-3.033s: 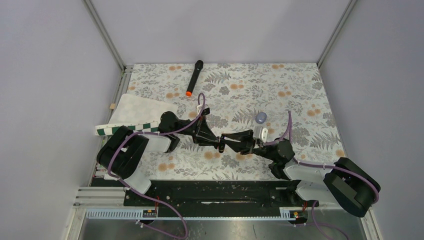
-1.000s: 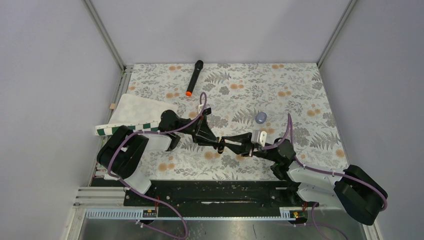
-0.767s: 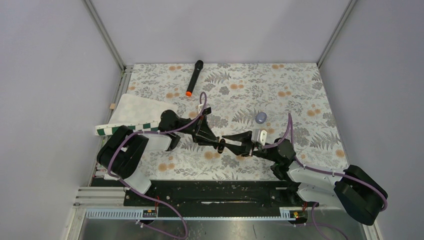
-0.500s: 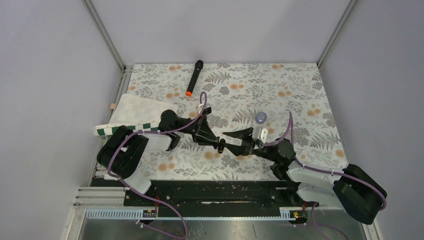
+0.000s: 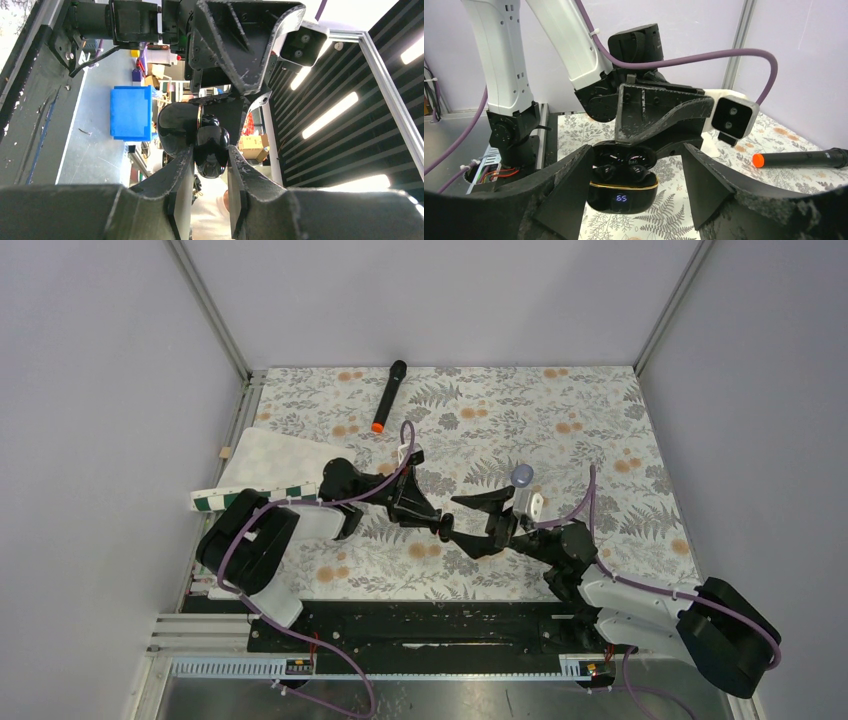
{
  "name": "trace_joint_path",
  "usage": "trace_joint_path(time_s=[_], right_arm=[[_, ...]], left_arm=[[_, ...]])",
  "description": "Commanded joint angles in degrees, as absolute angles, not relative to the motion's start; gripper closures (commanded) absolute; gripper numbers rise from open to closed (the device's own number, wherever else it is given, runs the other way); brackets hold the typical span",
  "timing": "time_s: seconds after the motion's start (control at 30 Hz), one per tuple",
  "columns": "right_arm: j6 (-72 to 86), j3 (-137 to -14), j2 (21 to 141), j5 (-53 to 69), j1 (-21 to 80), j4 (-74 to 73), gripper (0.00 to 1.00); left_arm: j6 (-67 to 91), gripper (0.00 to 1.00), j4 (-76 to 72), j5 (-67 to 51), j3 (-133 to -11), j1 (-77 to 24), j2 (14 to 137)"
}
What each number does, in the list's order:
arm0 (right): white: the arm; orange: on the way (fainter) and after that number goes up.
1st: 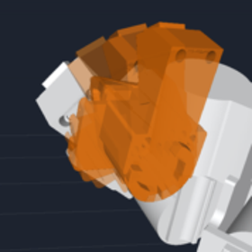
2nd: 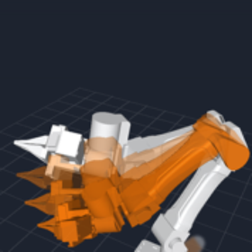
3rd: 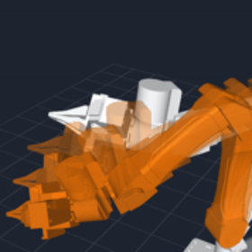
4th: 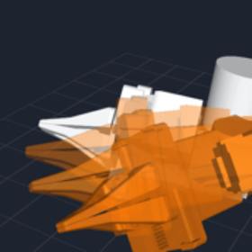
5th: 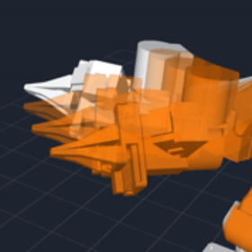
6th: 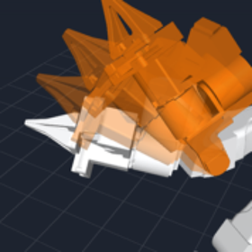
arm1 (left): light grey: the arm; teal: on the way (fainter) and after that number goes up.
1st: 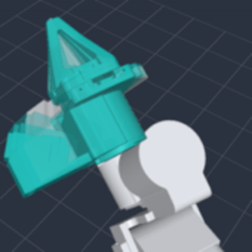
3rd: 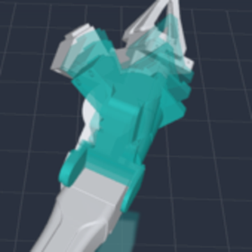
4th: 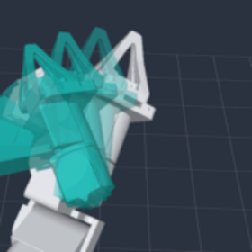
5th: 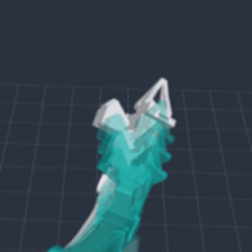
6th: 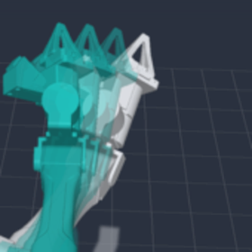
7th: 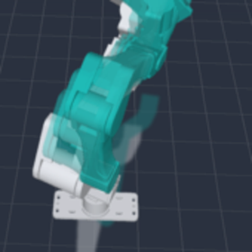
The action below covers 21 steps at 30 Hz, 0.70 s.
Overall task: Insert the wireless bluetooth earbuds into the charging case
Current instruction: Insert the right earbud into the right side groove of the charging case, then close the charging case with the earbuds at the center of the board.
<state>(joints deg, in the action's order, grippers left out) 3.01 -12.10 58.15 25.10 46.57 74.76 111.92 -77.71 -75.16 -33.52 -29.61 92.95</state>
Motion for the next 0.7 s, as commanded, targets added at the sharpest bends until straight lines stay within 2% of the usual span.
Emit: trace_joint_path(time_s=[0.0, 0.2, 0.43, 0.57, 0.67], right_arm=[[4.86, -13.0, 57.52, 26.89, 47.19, 74.75, 0.27], [7.17, -12.92, 56.54, 25.2, 47.19, 75.93, 0.24], [5.46, -13.38, 50.33, 19.85, 47.22, 69.37, 0.21], [7.7, -14.94, 46.58, 12.09, 47.12, 62.07, 0.16], [12.04, -18.44, 43.08, 3.79, 46.92, 47.84, 0.14]], left_arm=[[111.01, 1.0, -82.27, -72.48, -36.04, -29.55, 93.34], [110.57, 1.0, -82.27, -72.2, -35.73, -29.53, 93.94], [109.87, 1.0, -82.26, -72.35, -35.15, -29.5, 94.75], [109.77, 1.0, -82.2, -72.37, -35.03, -29.53, 95.02], [109.16, 1.0, -82.22, -71.96, -33.99, -29.53, 94.5]])
